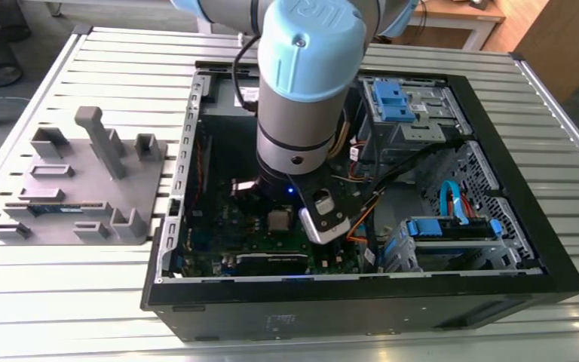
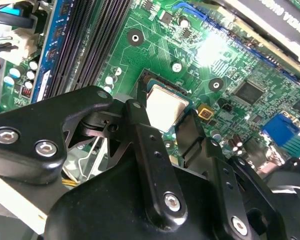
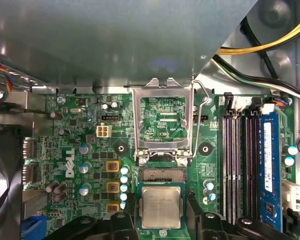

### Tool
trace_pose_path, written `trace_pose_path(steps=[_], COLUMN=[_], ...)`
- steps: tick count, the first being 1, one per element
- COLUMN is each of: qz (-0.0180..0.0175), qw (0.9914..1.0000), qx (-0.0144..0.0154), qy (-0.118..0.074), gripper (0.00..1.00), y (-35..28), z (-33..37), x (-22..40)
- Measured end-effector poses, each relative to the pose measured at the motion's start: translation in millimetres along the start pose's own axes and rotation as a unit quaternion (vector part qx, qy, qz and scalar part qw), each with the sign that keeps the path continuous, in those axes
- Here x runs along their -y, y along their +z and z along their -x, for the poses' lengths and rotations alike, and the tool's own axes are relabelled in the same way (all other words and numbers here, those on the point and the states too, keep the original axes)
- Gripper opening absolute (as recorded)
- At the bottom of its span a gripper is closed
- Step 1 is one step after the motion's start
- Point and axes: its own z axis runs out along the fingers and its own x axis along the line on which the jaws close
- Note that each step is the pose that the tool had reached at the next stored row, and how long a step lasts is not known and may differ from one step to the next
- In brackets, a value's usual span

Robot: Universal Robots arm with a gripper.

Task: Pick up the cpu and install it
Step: 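Place the cpu into insertion slot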

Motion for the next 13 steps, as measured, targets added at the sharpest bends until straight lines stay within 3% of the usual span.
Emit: trace_pose_path(steps=[13], qz=[-0.0001], qw=[1.0], qx=[-0.0001], qy=[-0.001], gripper=[0.47], y=[7.6], z=[0.1], x=[-3.1])
